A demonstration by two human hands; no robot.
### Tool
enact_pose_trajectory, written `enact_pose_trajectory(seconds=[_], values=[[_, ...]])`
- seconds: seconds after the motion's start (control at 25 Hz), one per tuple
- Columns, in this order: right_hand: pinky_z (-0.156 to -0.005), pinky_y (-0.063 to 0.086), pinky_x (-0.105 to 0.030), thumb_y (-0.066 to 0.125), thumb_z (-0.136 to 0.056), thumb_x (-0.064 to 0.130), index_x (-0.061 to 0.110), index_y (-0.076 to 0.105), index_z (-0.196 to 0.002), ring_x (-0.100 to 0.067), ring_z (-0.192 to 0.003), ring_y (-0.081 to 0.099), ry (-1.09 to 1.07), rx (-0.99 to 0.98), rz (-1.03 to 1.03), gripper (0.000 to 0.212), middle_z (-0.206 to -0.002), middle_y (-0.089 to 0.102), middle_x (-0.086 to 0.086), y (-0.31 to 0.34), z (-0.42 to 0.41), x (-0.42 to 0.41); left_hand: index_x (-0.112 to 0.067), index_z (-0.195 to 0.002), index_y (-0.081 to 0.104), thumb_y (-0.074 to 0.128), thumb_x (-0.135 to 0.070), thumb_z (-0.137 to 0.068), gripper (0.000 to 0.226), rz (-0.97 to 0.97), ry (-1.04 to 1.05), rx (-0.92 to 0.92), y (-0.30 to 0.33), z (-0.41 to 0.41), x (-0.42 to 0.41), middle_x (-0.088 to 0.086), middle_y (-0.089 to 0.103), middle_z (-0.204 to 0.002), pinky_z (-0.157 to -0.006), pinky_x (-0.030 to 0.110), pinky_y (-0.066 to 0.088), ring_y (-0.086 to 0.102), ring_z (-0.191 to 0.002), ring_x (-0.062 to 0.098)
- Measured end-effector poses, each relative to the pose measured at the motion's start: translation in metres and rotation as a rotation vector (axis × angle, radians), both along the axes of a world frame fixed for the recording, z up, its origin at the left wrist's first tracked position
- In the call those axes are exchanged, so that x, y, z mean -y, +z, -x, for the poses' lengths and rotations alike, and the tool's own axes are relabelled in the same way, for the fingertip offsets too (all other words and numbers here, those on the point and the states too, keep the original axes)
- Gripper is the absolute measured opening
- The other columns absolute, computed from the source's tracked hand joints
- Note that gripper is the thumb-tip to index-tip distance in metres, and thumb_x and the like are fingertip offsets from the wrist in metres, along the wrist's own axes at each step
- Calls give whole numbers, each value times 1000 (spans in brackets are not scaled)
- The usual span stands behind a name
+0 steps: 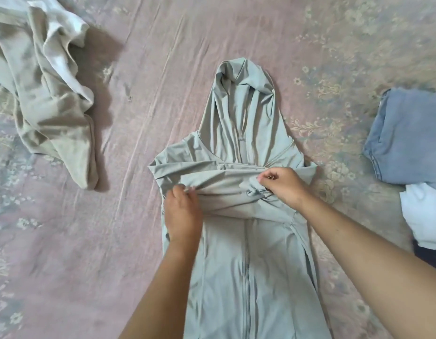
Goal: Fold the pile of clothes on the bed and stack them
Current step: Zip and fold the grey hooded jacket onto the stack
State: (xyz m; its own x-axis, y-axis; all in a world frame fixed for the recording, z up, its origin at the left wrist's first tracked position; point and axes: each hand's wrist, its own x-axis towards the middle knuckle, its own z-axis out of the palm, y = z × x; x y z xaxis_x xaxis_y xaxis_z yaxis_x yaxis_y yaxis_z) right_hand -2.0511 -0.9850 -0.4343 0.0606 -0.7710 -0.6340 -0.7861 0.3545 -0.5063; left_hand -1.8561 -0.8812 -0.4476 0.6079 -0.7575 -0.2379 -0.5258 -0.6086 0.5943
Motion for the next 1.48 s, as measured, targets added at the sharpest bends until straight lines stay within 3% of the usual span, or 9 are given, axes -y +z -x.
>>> enact_pose_trajectory(seconds=[0.08,0.2,0.44,0.6,0.8,0.88,0.96,1.08,1.48], values=[[-58,39,-21,66,-84,12,20,66,-76,-1,-55,49,-144,124,117,11,-61,56,9,-2,-7,-10,10,-100,56,51,-25,-98,35,-48,153,-55,-10,-14,14,27,56,-102,-75,42,34,52,-96,40],[-45,30,-14,59,-87,1,15,63,-87,0,-42,38,-302,257,206,14,-56,42,8,-2,-9,-20,3,-78,57,53,-36,-96,43,-197,190,-215,-14,-24,31,14,57,-75,-64,30,29,56,-86,34],[-69,34,-7,53,-86,-10,7,65,-92,2,-75,50,-125,91,329,22,-95,55,1,-27,-6,-28,-9,-87,50,51,-25,-98,20,12,227,-287,-11,-25,48,-3,49,-69,-58,23,24,46,-71,19],[-74,51,-39,51,-88,-10,0,66,-97,-17,-79,54,-131,90,418,19,-98,44,3,-49,-4,-40,-7,-104,47,33,-13,-102,15,-15,124,-105,-24,-18,42,10,61,-98,-68,29,32,57,-89,31],[-58,53,-43,64,-71,-15,3,67,-98,-37,-79,59,165,-214,637,33,-103,55,-18,-59,3,-46,-1,-128,40,28,-19,-104,32,-263,-214,363,-28,-19,33,20,63,-109,-55,39,40,66,-85,38],[-61,50,-39,62,-68,-7,8,67,-98,-31,-83,53,388,-388,822,34,-105,58,-16,-53,3,-47,1,-130,43,35,-14,-95,38,-33,-375,537,-28,-6,33,22,63,-111,-69,42,50,64,-91,36],[-67,49,-37,53,-73,6,11,68,-99,-28,-87,49,485,-368,917,30,-109,61,-14,-48,-3,-32,-3,-144,30,31,-25,-94,54,52,-651,523,-35,14,39,18,49,-139,-107,46,31,47,-126,32],[-76,52,-42,57,-82,4,4,67,-104,-35,-93,56,338,-227,840,24,-108,60,-17,-45,-20,41,-18,-150,27,23,-48,-97,60,12,-861,474,-56,29,53,9,27,-155,-117,51,9,23,-144,26],[-113,26,-41,55,-92,43,14,12,-151,-30,-140,27,17,-123,223,78,-154,27,-9,-40,-74,271,-24,-148,34,33,-48,-89,64,80,-802,508,-86,33,51,5,24,-156,-113,58,13,23,-144,21]])
